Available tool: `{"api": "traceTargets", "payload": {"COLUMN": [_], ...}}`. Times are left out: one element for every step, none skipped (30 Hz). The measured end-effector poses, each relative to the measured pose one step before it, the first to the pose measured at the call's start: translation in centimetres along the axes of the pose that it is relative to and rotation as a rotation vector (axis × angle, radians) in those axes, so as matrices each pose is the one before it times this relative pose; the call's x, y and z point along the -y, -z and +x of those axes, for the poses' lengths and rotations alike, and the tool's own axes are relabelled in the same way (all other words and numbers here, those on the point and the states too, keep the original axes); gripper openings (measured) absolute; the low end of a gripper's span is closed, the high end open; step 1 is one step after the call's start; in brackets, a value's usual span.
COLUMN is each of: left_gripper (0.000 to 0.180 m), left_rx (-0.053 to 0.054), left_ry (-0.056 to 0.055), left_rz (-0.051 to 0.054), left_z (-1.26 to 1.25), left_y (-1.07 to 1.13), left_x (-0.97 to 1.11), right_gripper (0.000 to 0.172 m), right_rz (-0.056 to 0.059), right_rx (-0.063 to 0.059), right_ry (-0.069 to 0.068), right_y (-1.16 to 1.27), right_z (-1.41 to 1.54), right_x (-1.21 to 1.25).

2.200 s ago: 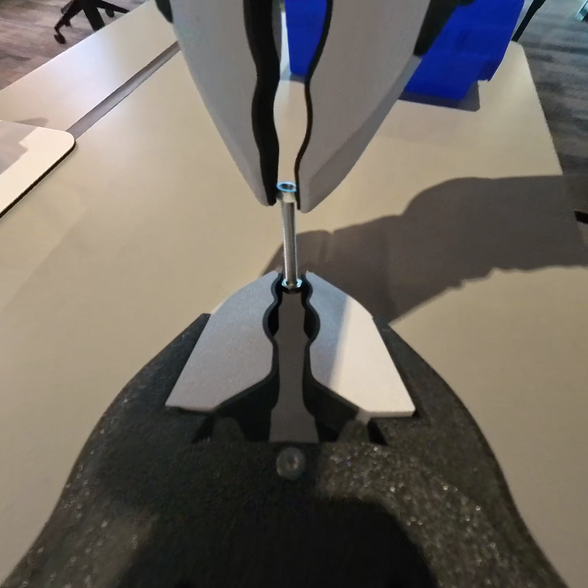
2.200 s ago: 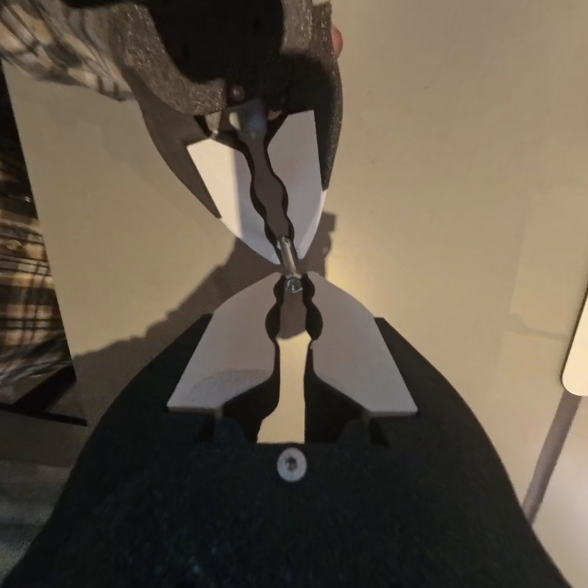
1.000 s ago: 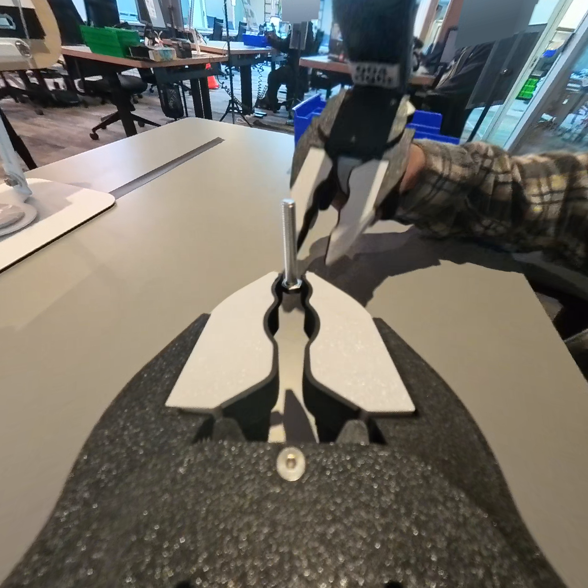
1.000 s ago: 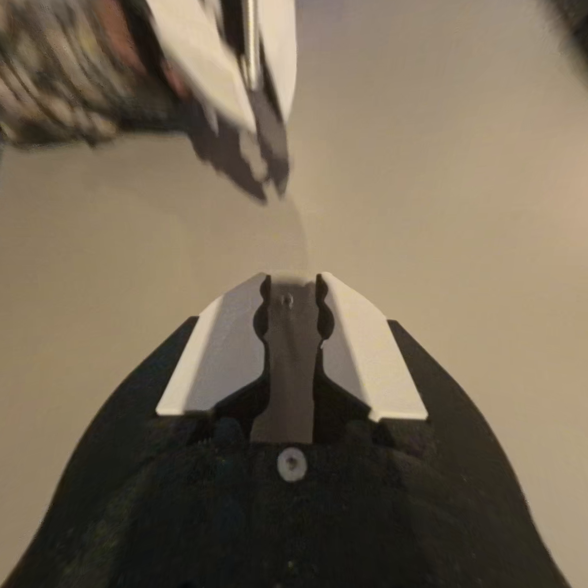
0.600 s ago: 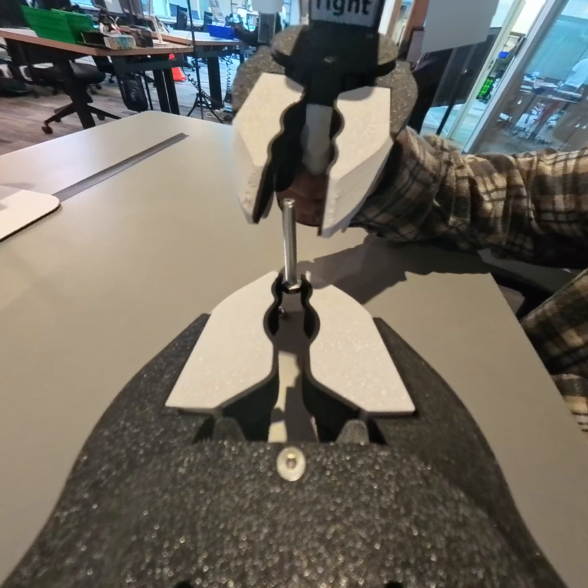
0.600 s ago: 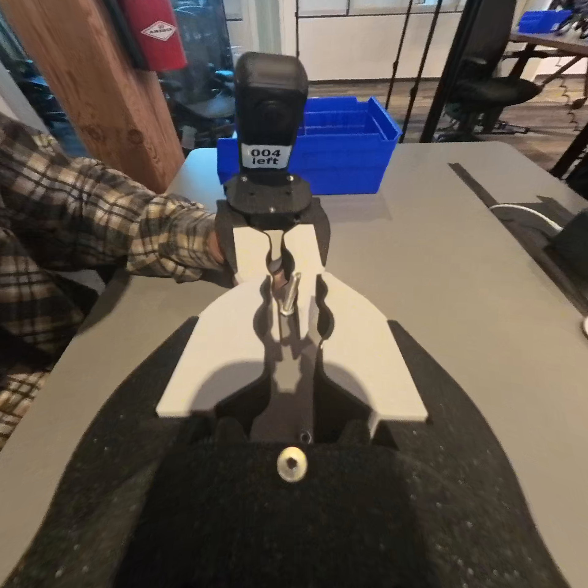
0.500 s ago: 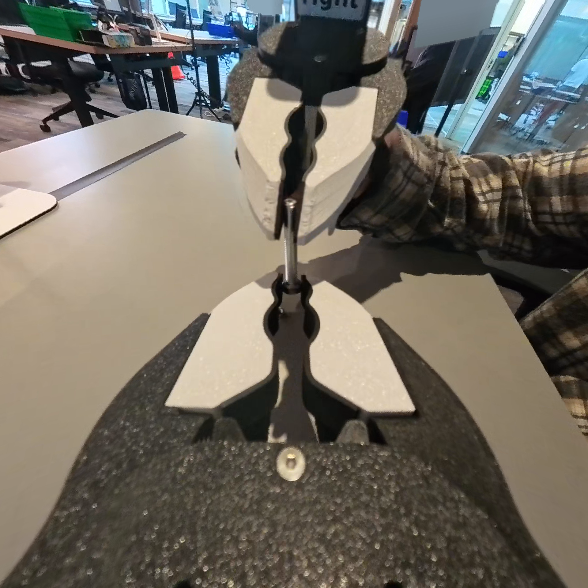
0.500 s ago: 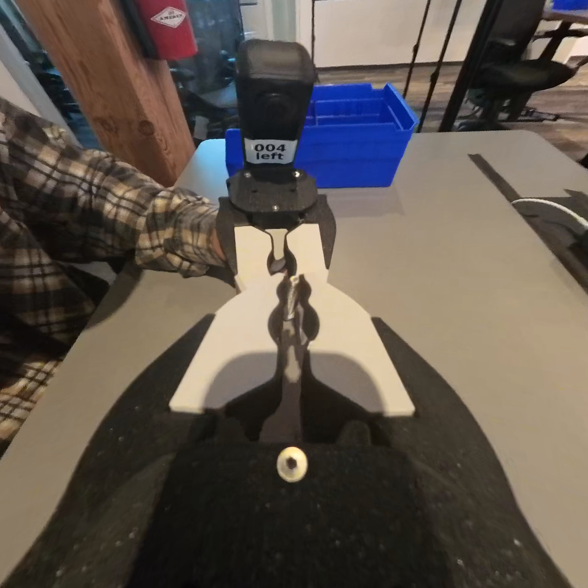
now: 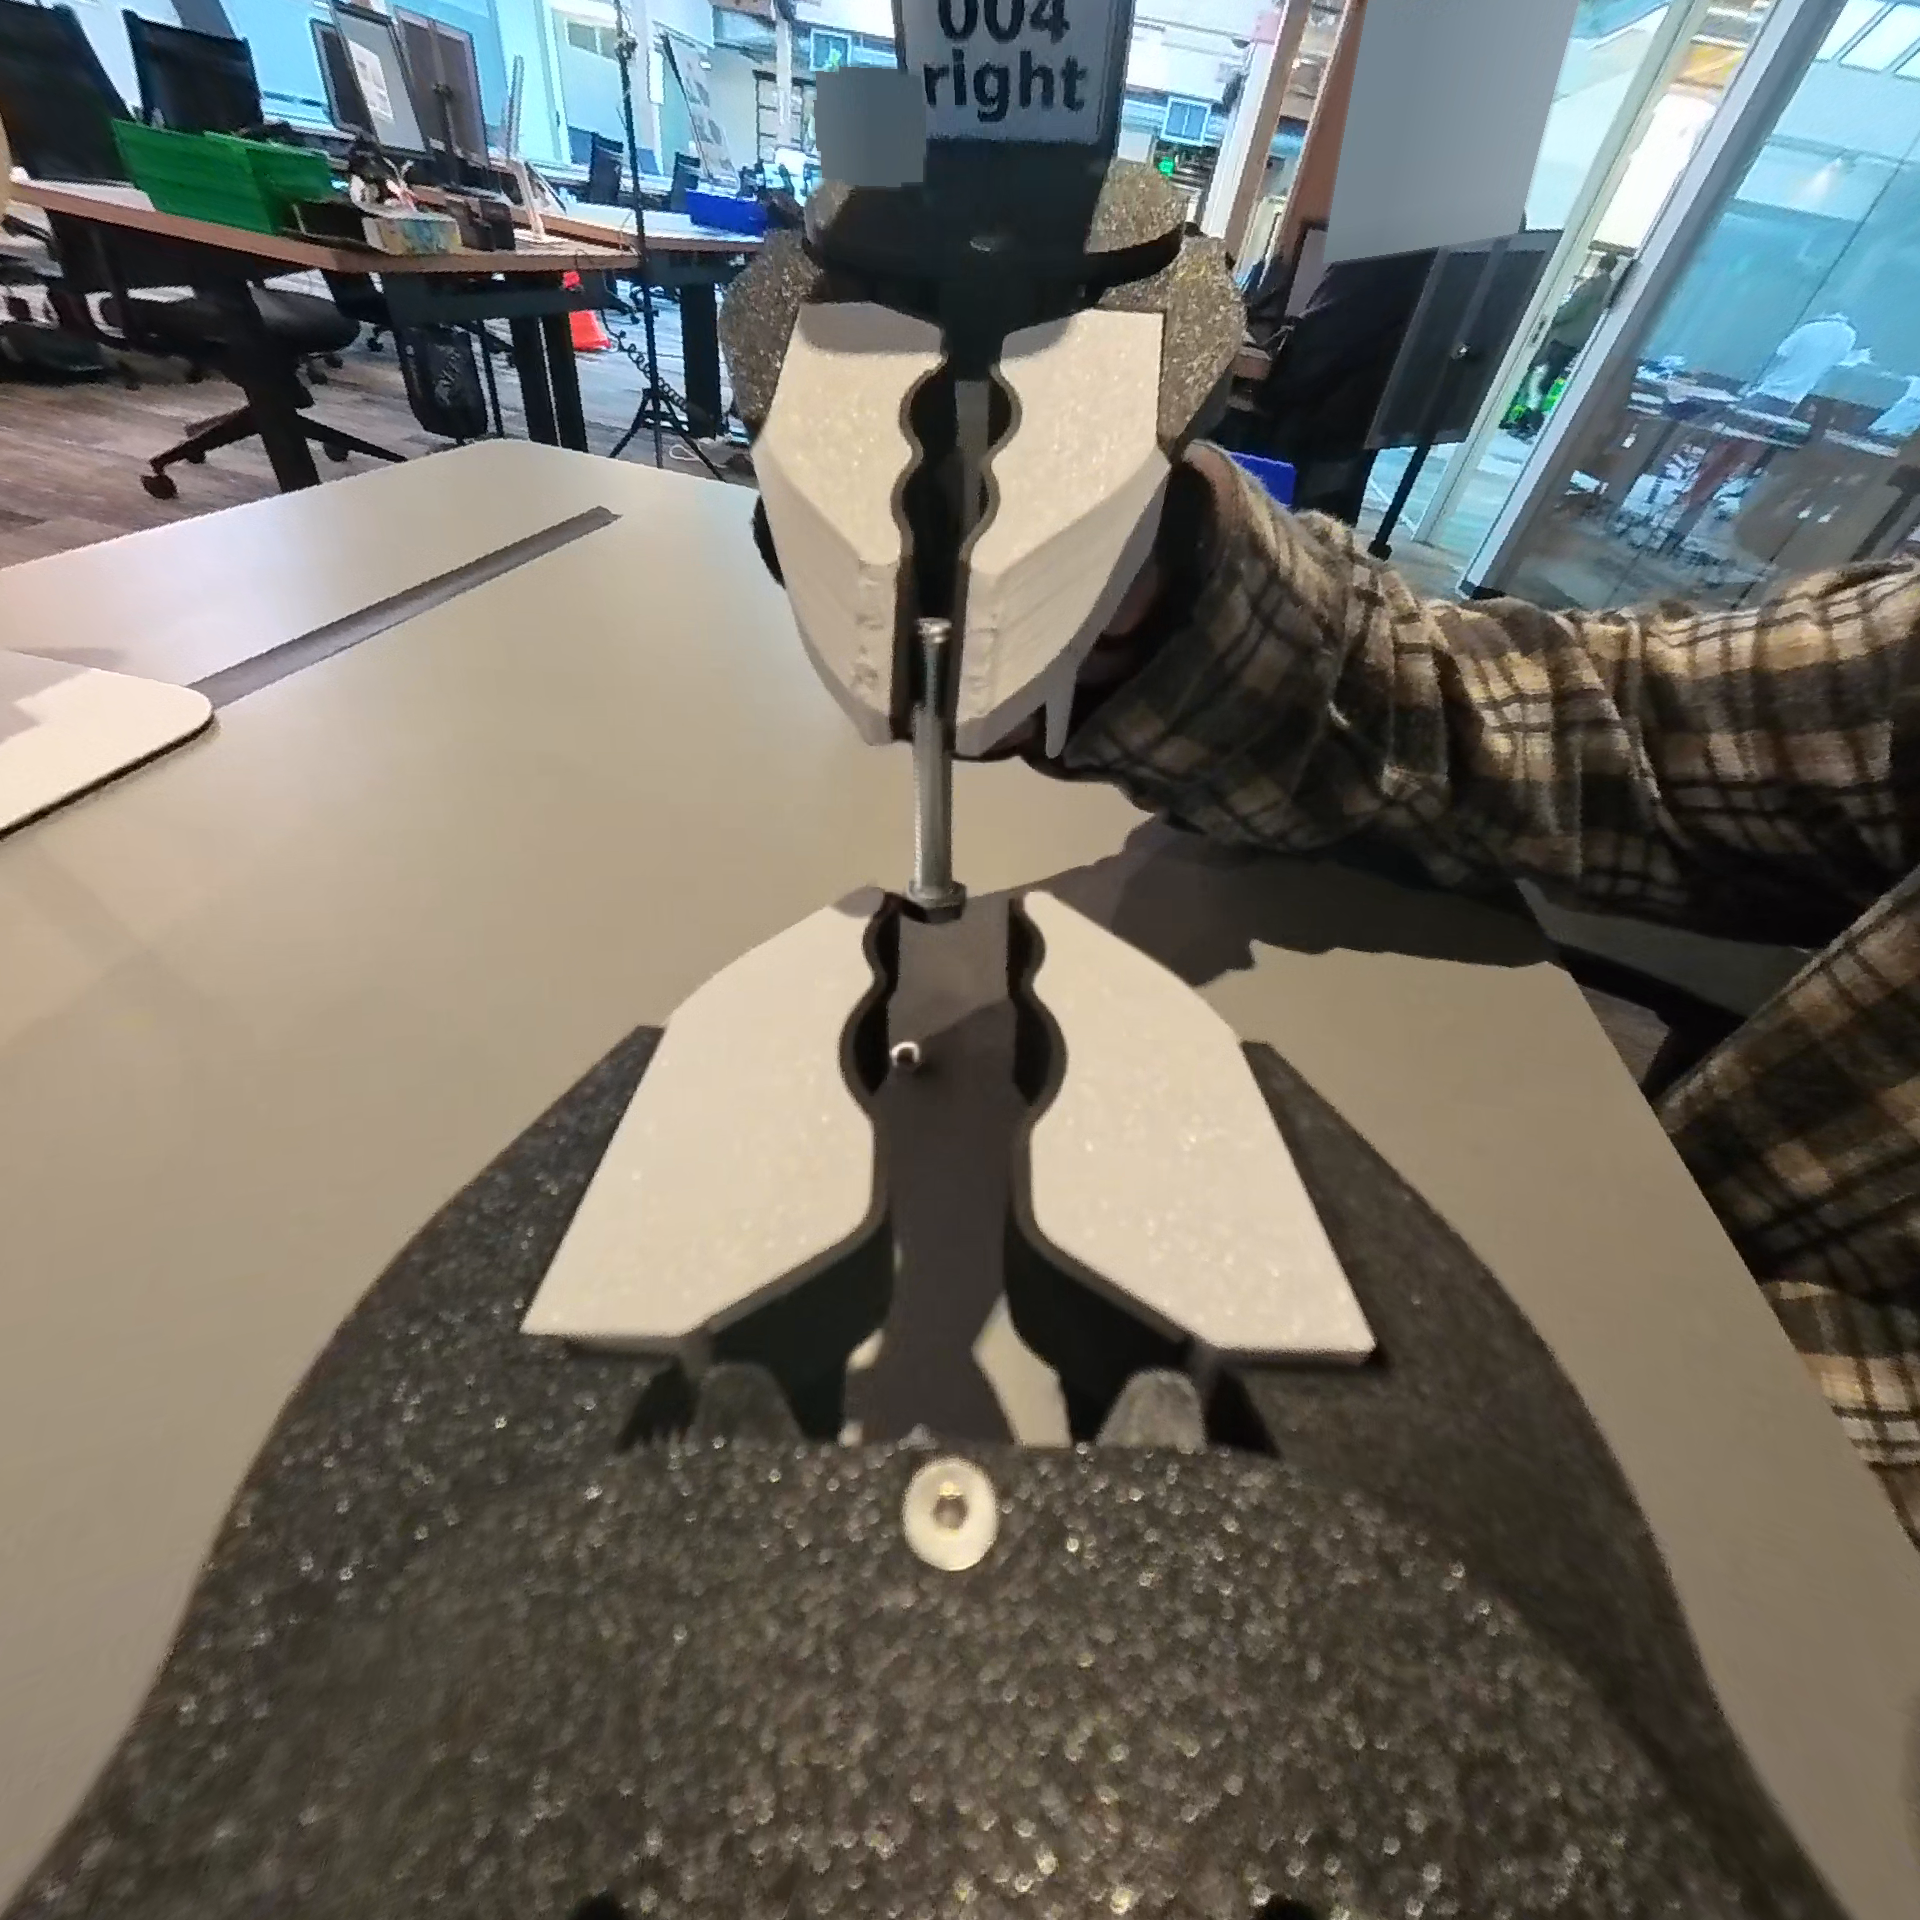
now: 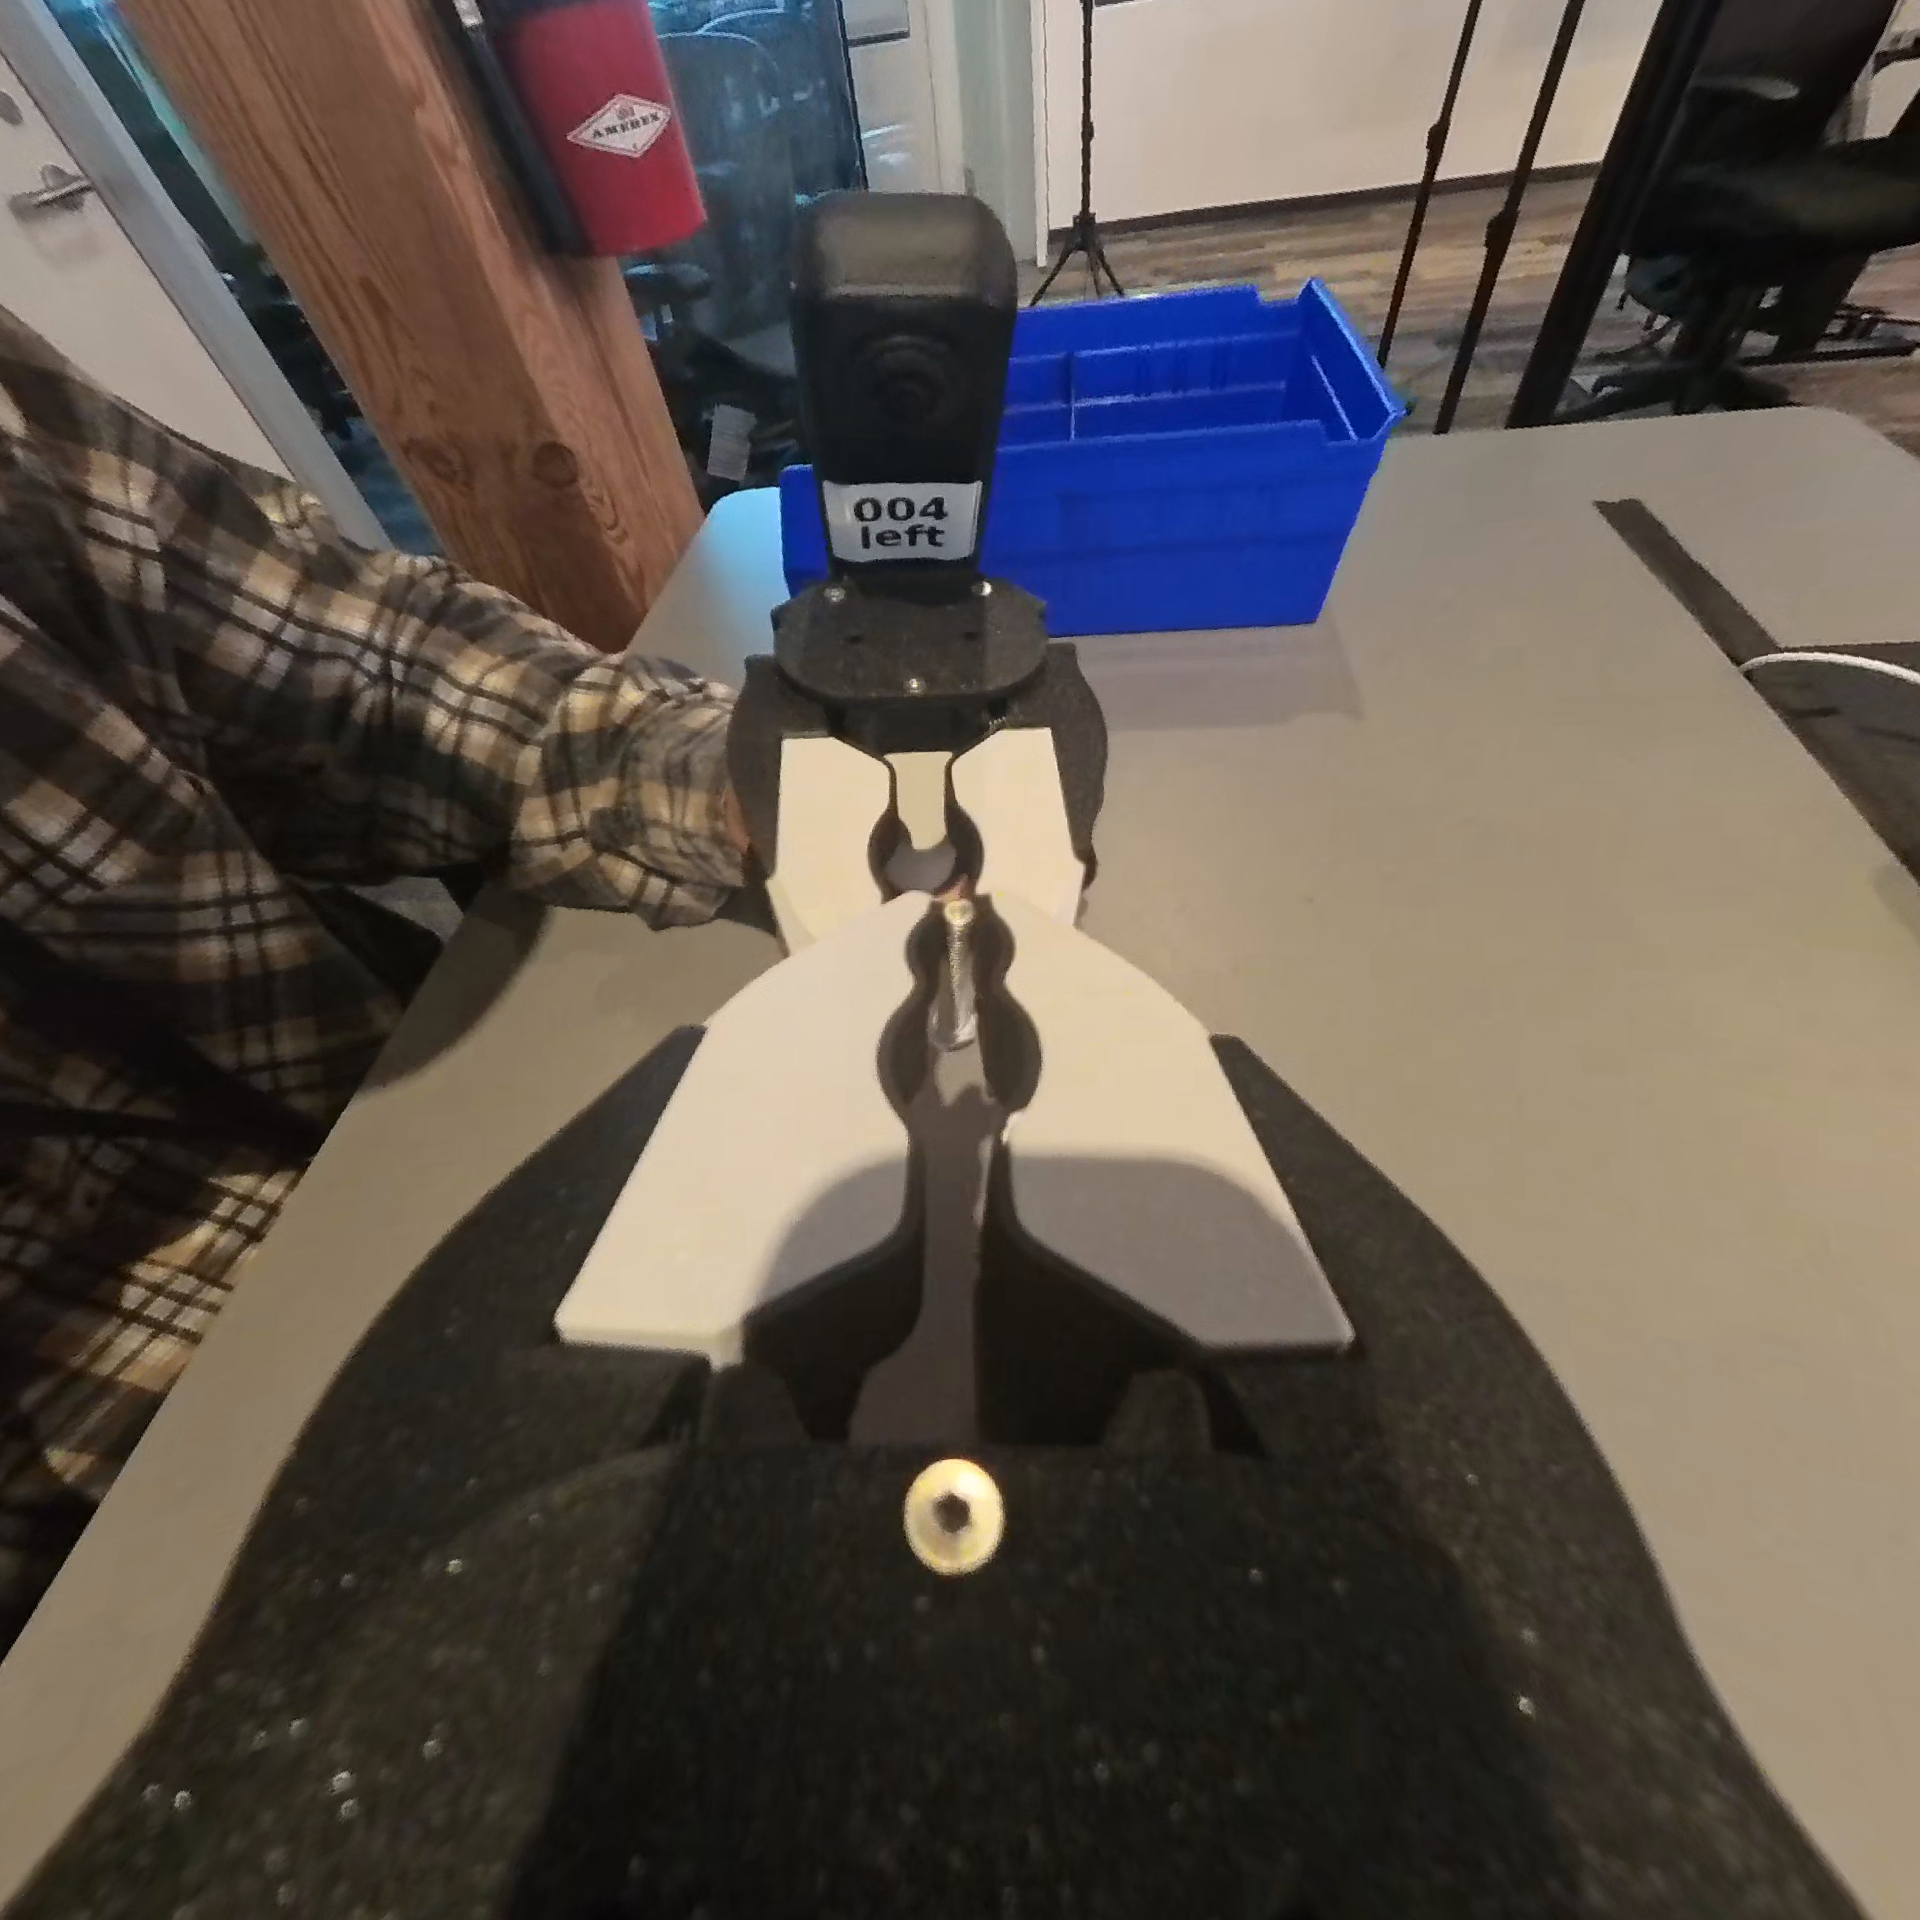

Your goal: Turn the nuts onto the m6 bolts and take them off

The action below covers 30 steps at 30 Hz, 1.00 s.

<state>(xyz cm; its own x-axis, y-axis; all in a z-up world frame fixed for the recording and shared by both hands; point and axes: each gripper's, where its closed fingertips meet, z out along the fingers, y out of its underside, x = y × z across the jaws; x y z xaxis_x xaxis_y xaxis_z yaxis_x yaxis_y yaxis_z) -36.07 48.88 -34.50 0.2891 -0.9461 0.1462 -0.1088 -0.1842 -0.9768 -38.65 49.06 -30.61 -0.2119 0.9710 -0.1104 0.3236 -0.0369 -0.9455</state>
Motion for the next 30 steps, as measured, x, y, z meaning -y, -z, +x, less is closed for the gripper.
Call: {"api": "traceTargets", "payload": {"left_gripper": [0.019,0.019,0.019,0.019,0.018,0.018,0.018,0.018,0.018,0.017,0.016,0.016,0.015,0.014,0.012,0.011,0.011,0.011,0.011,0.011,0.011,0.010,0.010,0.010,0.010,0.010,0.010,0.010,0.010,0.010], "left_rx": [-0.0052,-0.0012,0.0059,0.0050,-0.0011,0.0007,0.0011,0.0000,0.0014,0.0016,-0.0010,-0.0001,0.0002,-0.0016,-0.0009,0.0005,0.0005,0.0001,0.0002,0.0012,0.0018,0.0016,0.0009,0.0014,0.0026,0.0029,0.0052,0.0065,0.0039,0.0016], "left_ry": [0.0058,0.0039,0.0037,0.0023,0.0005,0.0002,-0.0021,-0.0039,-0.0030,-0.0013,-0.0002,0.0006,0.0007,0.0013,0.0014,0.0004,0.0012,0.0024,0.0009,-0.0012,-0.0016,-0.0011,-0.0010,0.0000,0.0000,-0.0022,-0.0035,-0.0039,-0.0034,-0.0015], "left_rz": [0.0002,0.0007,0.0030,0.0043,0.0033,0.0005,-0.0029,-0.0043,-0.0043,-0.0015,0.0015,0.0011,0.0006,0.0018,0.0019,0.0006,-0.0001,-0.0009,-0.0015,-0.0017,-0.0021,-0.0031,-0.0027,0.0003,0.0033,0.0037,0.0032,0.0034,0.0033,0.0034], "left_z": [0.044,-0.007,-0.095,-0.079,0.022,0.000,0.006,0.036,0.024,0.010,0.050,0.019,0.000,0.013,-0.012,-0.027,-0.032,-0.011,0.003,0.008,-0.017,-0.011,-0.001,0.006,0.000,0.001,-0.018,-0.036,-0.008,0.017], "left_y": [-0.031,-0.021,-0.002,0.015,0.023,-0.009,-0.020,-0.043,-0.043,-0.050,-0.029,-0.014,-0.007,0.002,0.028,0.030,0.012,-0.013,-0.021,-0.031,-0.011,-0.003,-0.006,-0.004,0.021,0.014,0.025,0.026,0.024,0.019], "left_x": [0.008,-0.001,0.054,0.074,0.076,0.037,-0.027,-0.056,-0.055,-0.016,0.026,0.013,-0.012,0.014,0.024,-0.004,0.002,-0.015,-0.015,-0.031,-0.026,-0.039,-0.034,0.011,0.061,0.064,0.063,0.076,0.077,0.092], "right_gripper": [0.005,0.005,0.005,0.005,0.005,0.005,0.005,0.005,0.005,0.005,0.005,0.005,0.005,0.005,0.005,0.005,0.005,0.005,0.005,0.005,0.005,0.005,0.005,0.005,0.005,0.005,0.005,0.006,0.009,0.013], "right_rz": [0.0070,0.0033,-0.0040,-0.0049,0.0010,0.0038,0.0031,0.0035,0.0027,0.0046,0.0008,-0.0029,-0.0033,0.0000,0.0014,-0.0001,0.0010,0.0007,0.0001,0.0001,0.0010,0.0007,0.0001,0.0034,0.0077,0.0070,0.0039,0.0044,0.0065,0.0093], "right_rx": [0.0030,0.0064,0.0021,-0.0009,0.0033,0.0046,-0.0007,-0.0009,0.0013,0.0047,0.0029,-0.0004,0.0005,0.0022,0.0041,0.0024,-0.0008,-0.0006,0.0010,0.0004,0.0004,0.0008,0.0011,0.0010,0.0004,0.0007,-0.0004,-0.0024,-0.0092,-0.0126], "right_ry": [-0.0035,-0.0040,-0.0001,0.0021,-0.0010,-0.0025,-0.0001,0.0000,-0.0013,-0.0026,-0.0018,0.0040,0.0042,0.0026,0.0011,0.0002,0.0006,-0.0002,-0.0008,-0.0009,-0.0006,-0.0003,-0.0001,0.0009,0.0029,0.0029,0.0016,0.0038,0.0048,0.0051], "right_y": [0.028,0.009,-0.011,-0.010,-0.005,-0.002,0.000,-0.002,0.003,0.011,-0.004,-0.011,-0.031,-0.029,-0.033,-0.027,-0.013,0.001,-0.001,-0.004,-0.019,-0.032,-0.037,-0.001,0.010,0.008,0.026,0.013,0.017,0.005], "right_z": [0.001,-0.045,-0.006,0.020,-0.018,-0.022,0.055,0.037,0.022,-0.038,-0.019,0.001,-0.034,-0.045,-0.059,-0.023,0.007,0.016,0.003,0.011,0.016,0.006,0.007,0.019,0.010,0.018,0.022,0.045,0.105,0.152], "right_x": [0.052,-0.001,-0.090,-0.092,-0.005,0.048,0.040,0.032,0.003,0.032,-0.006,-0.043,-0.034,0.036,0.023,0.008,0.003,-0.013,-0.017,-0.026,-0.012,-0.022,-0.027,0.030,0.070,0.065,0.047,0.075,0.083,0.108]}}
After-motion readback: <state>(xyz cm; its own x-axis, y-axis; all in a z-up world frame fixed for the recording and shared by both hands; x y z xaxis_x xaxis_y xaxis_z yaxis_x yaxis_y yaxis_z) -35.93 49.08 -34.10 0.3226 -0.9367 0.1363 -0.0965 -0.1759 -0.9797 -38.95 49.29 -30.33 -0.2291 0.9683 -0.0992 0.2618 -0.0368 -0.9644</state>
